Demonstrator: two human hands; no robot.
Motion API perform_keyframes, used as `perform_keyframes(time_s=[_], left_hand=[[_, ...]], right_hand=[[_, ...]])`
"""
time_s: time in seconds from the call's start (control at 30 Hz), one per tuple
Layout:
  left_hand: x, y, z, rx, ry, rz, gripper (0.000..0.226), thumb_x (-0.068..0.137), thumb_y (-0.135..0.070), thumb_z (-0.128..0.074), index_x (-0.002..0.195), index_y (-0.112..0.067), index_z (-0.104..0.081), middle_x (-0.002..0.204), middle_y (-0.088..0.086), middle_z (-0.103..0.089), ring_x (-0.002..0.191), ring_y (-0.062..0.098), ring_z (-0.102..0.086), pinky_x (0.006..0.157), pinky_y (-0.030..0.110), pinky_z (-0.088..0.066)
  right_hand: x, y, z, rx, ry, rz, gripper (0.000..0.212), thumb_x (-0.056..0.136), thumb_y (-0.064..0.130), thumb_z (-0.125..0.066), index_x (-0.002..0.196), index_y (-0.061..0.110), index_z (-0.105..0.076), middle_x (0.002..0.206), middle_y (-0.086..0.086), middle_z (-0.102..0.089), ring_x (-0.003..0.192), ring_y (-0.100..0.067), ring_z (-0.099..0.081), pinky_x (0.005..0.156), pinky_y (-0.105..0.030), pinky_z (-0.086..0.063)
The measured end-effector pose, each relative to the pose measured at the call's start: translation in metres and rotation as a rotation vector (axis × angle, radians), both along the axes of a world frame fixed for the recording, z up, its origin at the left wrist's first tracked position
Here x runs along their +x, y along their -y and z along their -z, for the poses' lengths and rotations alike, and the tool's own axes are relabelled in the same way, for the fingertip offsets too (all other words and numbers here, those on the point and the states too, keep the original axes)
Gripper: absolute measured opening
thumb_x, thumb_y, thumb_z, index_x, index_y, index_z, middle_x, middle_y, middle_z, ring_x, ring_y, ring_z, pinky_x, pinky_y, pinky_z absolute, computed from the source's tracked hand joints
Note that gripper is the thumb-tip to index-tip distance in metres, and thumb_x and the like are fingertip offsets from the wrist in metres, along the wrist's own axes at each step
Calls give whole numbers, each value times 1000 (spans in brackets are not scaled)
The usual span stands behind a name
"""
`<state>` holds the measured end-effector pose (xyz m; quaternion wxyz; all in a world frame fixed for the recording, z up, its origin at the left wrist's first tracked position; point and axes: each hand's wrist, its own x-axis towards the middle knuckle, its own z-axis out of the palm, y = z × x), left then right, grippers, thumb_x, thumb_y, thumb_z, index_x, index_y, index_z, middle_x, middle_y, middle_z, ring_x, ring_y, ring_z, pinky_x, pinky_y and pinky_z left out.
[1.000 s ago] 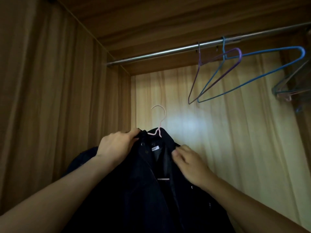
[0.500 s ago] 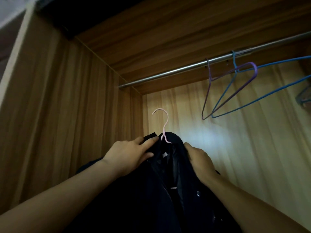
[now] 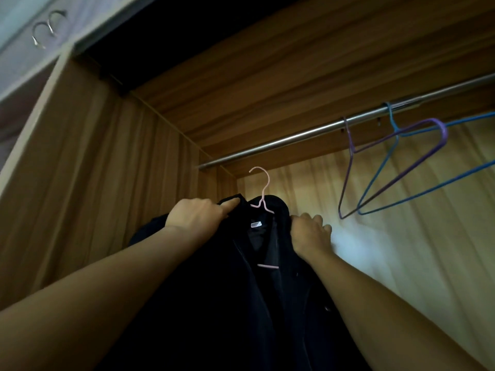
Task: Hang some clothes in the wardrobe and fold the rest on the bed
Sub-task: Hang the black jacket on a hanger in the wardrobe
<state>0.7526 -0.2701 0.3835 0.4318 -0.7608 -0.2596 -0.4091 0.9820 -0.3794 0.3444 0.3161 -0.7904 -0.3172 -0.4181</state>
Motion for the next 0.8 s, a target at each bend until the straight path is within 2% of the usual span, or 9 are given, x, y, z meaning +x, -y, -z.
perform_keyframes(time_s=[0.1,0.2,0.3,0.37,0.5,0.67,0.8], left_hand=[[11,0,-20,-7,-13,-20,75,101,-9,-36,157,-45,0,69,-5,-46,54,17,-44,44,32,-28],[18,-2,-38,-1,-10,-13,73,102,-7,-34,157,-43,-4,76,-5,-49,65,21,-54,47,32,-31],[21,-6,-56,27,9,-33,68,103,-8,-33,158,-41,-10,106,1,-65,95,27,-66,56,33,-38],[20,-8,-63,43,14,-61,63,104,-10,-34,157,-39,-19,118,2,-66,103,28,-66,65,35,-42],[18,-9,-67,37,14,-126,53,104,-11,-35,152,-34,-34,123,2,-65,109,27,-65,68,37,-41],[18,-12,-72,32,60,-162,48,104,-11,-37,148,-31,-41,127,3,-62,112,28,-63,65,37,-39],[6,-12,-82,57,119,-174,48,103,-12,-36,147,-31,-43,116,1,-63,102,26,-64,53,33,-30]], right_hand=[[8,-14,-25,-51,-63,28,29,95,16,-49,120,21,-62,132,-11,-44,121,-34,-45,97,-43,-42],[14,-24,-49,-58,-129,-29,34,94,14,-49,126,18,-61,131,-12,-56,117,-33,-57,91,-40,-50],[14,-34,-71,-50,-130,-33,33,94,12,-49,125,19,-62,127,-9,-61,113,-30,-61,82,-36,-48],[12,-42,-83,-69,-133,-34,32,93,10,-51,123,17,-62,125,-9,-62,110,-29,-62,79,-35,-47],[9,-65,-88,-90,-159,-78,31,94,9,-51,123,12,-62,124,-11,-62,108,-29,-62,80,-35,-49],[8,-82,-102,-37,-167,-166,30,96,9,-50,123,9,-62,126,-15,-63,110,-31,-63,85,-34,-51],[-2,-87,-122,7,-108,-269,28,99,14,-48,123,10,-63,124,-14,-64,97,-28,-60,78,-30,-45]])
